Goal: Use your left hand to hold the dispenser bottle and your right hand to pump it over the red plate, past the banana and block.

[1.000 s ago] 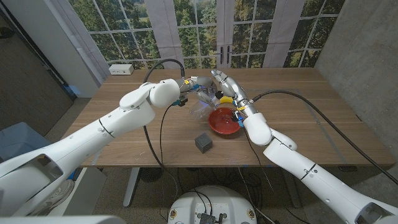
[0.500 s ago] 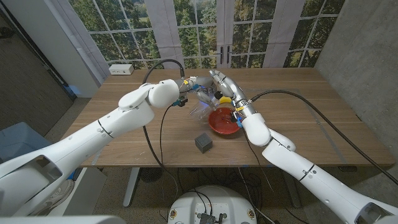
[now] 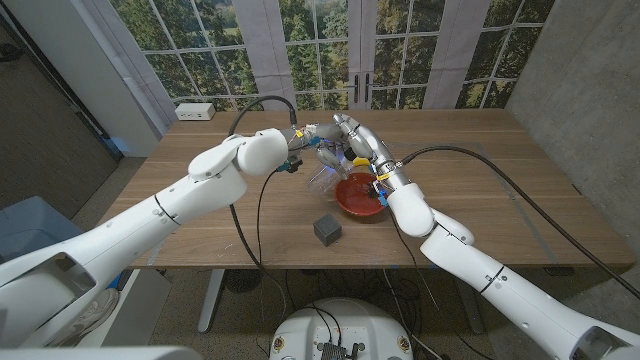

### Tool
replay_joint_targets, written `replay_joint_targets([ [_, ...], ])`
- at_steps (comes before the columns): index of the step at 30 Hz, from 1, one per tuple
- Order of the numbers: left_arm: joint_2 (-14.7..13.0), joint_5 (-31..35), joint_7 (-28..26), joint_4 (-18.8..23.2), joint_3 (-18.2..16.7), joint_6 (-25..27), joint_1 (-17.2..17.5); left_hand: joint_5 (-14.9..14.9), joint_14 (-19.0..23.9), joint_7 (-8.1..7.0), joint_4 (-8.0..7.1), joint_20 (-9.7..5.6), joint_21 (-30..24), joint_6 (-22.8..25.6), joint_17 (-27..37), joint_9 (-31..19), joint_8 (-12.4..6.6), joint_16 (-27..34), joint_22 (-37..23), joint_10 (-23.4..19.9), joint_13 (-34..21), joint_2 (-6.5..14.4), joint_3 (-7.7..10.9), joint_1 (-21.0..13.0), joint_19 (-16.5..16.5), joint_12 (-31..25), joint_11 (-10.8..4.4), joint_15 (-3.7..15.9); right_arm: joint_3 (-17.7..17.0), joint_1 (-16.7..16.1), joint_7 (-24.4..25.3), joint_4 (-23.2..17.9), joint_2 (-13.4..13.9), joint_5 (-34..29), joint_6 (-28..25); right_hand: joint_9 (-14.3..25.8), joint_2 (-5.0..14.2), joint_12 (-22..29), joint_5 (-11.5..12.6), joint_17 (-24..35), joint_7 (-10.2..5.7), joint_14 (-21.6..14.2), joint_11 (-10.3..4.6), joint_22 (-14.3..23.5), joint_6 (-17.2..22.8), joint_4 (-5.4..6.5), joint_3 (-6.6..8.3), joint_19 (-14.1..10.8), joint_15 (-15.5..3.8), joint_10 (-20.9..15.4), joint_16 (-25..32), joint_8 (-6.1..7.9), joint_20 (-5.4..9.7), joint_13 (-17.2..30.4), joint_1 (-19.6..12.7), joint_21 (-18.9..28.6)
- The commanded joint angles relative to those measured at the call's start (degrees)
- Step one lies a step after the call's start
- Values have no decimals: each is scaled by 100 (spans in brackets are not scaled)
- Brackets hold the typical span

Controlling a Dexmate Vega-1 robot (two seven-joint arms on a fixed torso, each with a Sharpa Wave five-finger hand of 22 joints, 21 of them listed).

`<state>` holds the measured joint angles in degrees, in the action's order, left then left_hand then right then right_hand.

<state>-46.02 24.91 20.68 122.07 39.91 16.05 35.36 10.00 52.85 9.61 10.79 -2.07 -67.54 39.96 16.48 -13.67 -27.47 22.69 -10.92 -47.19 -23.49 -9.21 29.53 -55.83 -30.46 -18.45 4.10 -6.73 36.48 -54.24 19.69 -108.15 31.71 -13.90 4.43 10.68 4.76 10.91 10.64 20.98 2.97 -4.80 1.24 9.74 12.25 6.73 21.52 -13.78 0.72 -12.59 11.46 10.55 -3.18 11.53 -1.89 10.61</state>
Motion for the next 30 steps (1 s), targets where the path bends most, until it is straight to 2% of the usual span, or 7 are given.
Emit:
replay_joint_targets([
  [1,-71,178,61,132,1,162,50,37,1494,-864,-9,-822,-43,888,-14,-13,27,23,2,-1339,-42,1557,15,-1585,-120,-14,-1320,2044,-507,-244,807,140,-96,-63,369,-7,231,60,56,-35,7,-98,27,11,112,-9,58,-66,-17,-97,40,74,0,11,9,47],
  [5,-77,341,130,162,66,206,4,38,1501,-865,-15,-822,-61,897,-30,-10,45,13,4,-1337,-49,1550,11,-1594,-117,-18,-1316,2043,-695,-366,1031,76,-126,-75,268,-7,231,86,64,-78,23,-144,32,10,174,-43,91,-100,-30,-170,43,95,6,10,-37,58],
  [12,-73,417,203,170,60,203,-4,36,1563,-852,-23,-831,-94,910,-13,-5,76,42,4,-1337,-40,1547,6,-1611,-113,-13,-1300,2042,-890,-500,1577,137,-197,-312,439,-7,238,101,68,-132,-8,-199,25,9,293,-98,136,-117,-24,-228,50,131,7,10,-103,60],
  [24,-21,522,49,112,1,119,65,29,1683,-827,-16,-865,-194,987,20,6,116,99,-13,-1356,5,1520,-15,-1663,-143,3,-1287,2042,-859,-468,1437,149,-193,-317,485,-6,240,100,55,-158,-20,-221,11,9,370,-152,148,-150,-50,-250,66,145,2,10,-145,66],
  [30,16,492,15,40,-21,43,54,26,1706,-835,-20,-867,-231,1000,17,10,137,101,-17,-1364,21,1510,-24,-1675,-153,9,-1304,2042,-711,-332,1086,193,-156,-268,462,-5,242,96,49,-163,-30,-214,-3,9,377,-164,147,-150,-52,-249,69,140,2,10,-149,63],
])
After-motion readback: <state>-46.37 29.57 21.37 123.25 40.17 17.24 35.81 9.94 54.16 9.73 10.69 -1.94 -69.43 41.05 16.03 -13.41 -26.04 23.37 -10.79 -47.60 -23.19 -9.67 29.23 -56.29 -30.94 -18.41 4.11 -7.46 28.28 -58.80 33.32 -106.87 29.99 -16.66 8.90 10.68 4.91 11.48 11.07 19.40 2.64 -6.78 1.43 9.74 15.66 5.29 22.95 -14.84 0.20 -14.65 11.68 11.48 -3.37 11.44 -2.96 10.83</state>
